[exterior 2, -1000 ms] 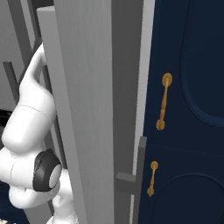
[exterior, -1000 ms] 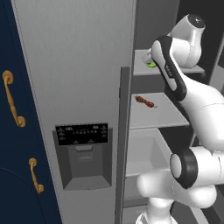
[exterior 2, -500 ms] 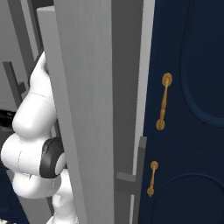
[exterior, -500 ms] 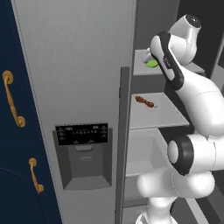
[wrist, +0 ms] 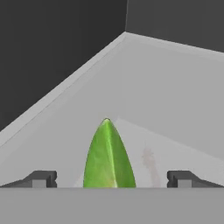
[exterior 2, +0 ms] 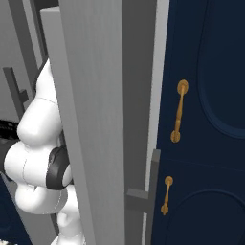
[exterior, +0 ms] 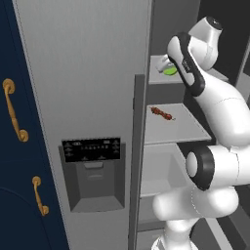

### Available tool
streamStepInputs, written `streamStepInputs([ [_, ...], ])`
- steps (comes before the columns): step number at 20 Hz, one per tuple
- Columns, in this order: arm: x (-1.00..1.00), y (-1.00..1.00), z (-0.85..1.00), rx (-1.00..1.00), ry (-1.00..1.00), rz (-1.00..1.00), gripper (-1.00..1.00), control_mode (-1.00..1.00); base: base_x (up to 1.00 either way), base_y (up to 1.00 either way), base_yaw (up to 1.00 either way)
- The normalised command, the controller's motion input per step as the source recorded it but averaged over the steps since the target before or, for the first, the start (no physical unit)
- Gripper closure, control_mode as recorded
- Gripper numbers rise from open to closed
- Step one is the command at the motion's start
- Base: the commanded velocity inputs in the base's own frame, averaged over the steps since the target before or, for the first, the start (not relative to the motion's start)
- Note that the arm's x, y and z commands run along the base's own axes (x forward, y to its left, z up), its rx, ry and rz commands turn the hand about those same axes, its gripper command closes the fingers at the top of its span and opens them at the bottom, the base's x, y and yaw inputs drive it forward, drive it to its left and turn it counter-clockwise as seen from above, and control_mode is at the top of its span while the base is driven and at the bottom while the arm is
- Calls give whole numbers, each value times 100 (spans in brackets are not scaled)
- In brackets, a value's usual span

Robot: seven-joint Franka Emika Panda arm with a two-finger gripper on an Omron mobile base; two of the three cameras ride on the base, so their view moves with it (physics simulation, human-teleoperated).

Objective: Grab a lemon wedge from the fridge and one ice cube from the ice bowl, and put them in the glass of lemonade.

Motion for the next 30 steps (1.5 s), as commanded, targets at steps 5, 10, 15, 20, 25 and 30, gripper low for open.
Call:
streamStepInputs([
  [5,-1,20,-47,0,1,6,-100,-100,0,0,0],
  [10,0,17,-9,0,0,5,100,-100,0,0,0],
  [15,0,10,0,0,0,5,100,-100,0,0,0],
  [20,-1,7,0,0,0,5,100,-100,0,0,0],
  [25,-37,9,4,-1,0,2,100,-100,0,0,0],
  [30,-100,20,15,-3,-4,-5,100,-100,0,0,0],
])
